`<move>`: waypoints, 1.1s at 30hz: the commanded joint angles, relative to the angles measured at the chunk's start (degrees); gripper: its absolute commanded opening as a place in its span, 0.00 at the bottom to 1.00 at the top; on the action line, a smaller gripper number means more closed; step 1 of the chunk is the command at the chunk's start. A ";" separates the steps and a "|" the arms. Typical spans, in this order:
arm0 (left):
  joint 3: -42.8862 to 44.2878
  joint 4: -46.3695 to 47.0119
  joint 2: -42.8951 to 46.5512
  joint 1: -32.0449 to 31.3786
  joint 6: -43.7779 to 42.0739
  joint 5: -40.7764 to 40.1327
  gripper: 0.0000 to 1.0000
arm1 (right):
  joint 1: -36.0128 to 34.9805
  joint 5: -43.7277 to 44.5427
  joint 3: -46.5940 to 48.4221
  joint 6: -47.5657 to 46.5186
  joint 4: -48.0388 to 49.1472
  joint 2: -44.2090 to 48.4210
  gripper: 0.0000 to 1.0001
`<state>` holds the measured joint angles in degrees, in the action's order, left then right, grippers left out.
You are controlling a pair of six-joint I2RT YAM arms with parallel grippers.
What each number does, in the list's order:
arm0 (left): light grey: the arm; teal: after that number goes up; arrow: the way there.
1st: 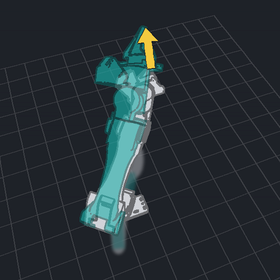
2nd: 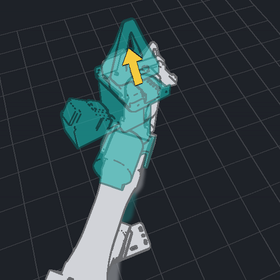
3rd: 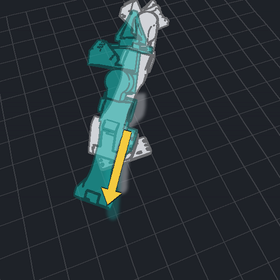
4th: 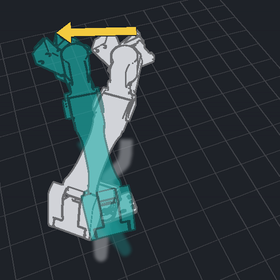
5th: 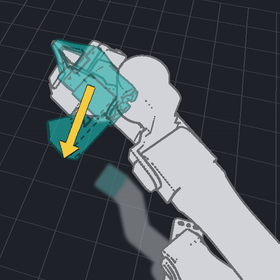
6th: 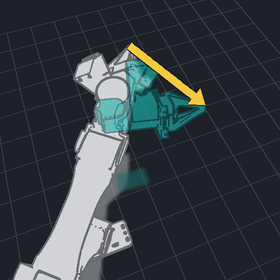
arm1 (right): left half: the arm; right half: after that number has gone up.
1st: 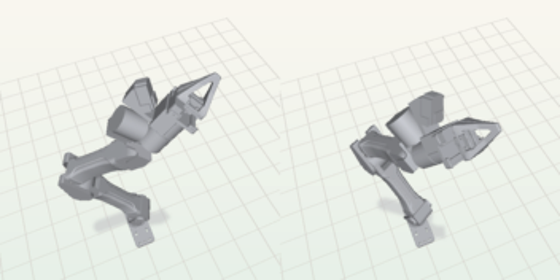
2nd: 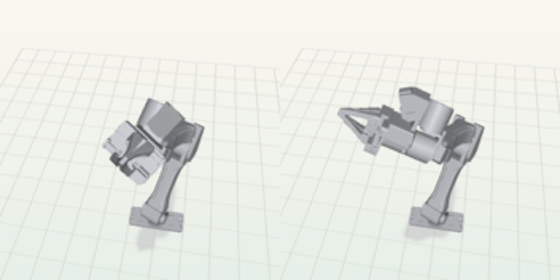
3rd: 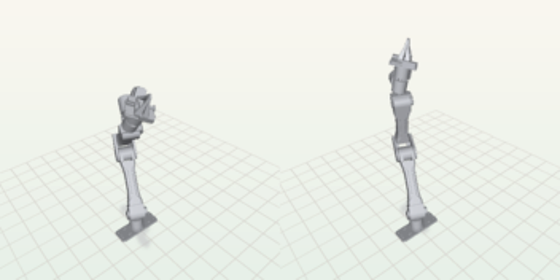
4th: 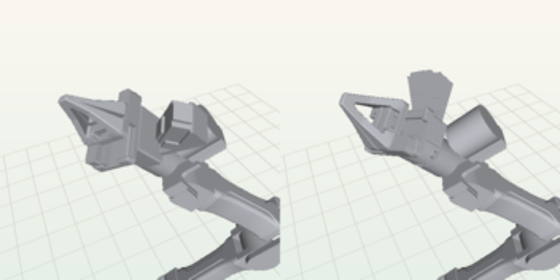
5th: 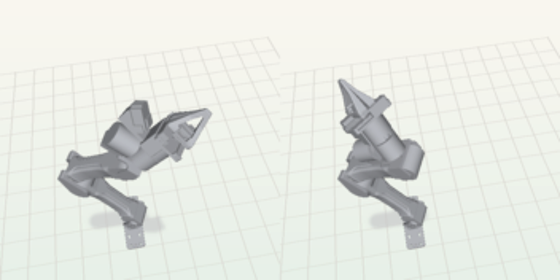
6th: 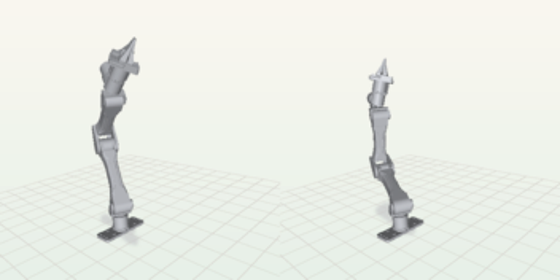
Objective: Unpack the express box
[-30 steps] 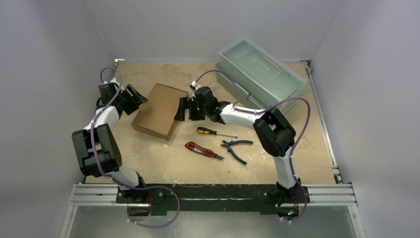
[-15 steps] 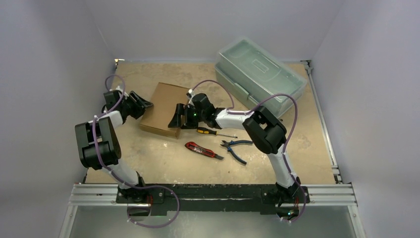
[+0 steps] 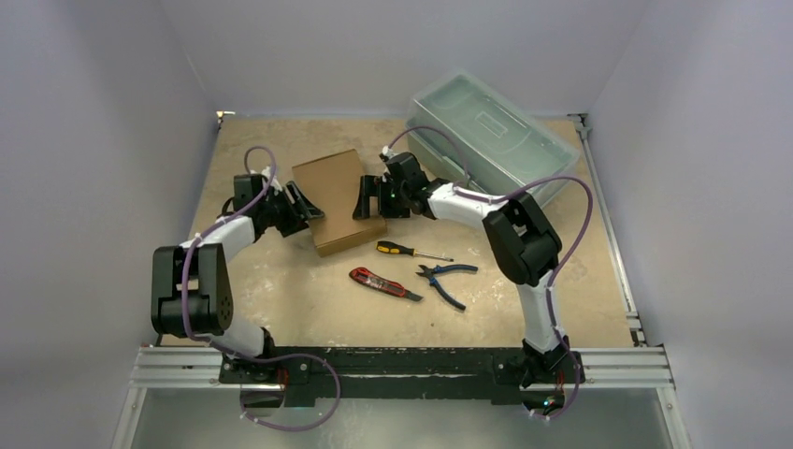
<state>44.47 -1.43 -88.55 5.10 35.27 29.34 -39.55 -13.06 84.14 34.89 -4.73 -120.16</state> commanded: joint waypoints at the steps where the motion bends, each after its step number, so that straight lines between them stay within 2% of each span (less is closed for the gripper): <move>1: 1.19 -7.40 3.94 -0.62 -2.67 -3.62 0.59 | 0.27 3.96 2.89 -6.11 -4.89 3.15 0.99; 4: -0.31 -7.63 6.00 -0.59 -2.73 -5.28 0.59 | 0.29 3.53 3.28 -7.36 -7.07 4.00 0.99; 12: -0.26 -7.83 2.82 -0.60 -3.63 -3.18 0.57 | -0.02 -2.33 -4.81 -3.68 2.85 8.46 0.99; 17: -2.07 -6.69 2.21 -0.77 -1.27 -4.94 0.54 | -0.68 -3.00 -6.71 -2.22 4.30 10.77 0.99; 20: -4.25 -5.90 3.88 -0.72 0.41 -7.79 0.52 | -1.75 -4.67 -7.62 -0.98 6.75 12.22 0.92; 24: -7.64 -3.73 6.62 -0.69 3.51 -10.92 0.50 | -5.11 -4.52 -6.07 -0.09 6.72 13.43 0.87; 28: -11.62 1.33 6.86 -0.71 6.47 -10.28 0.43 | -9.03 -3.92 -3.55 1.06 7.01 14.47 0.87; 33: -17.87 9.81 7.38 -0.25 11.00 -8.13 0.43 | -13.76 -0.95 2.21 1.35 4.93 16.01 0.85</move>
<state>32.34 6.87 -79.35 5.89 41.78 20.12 -47.77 -11.66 78.46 33.91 -6.37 -109.01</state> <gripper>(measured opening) 0.435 0.861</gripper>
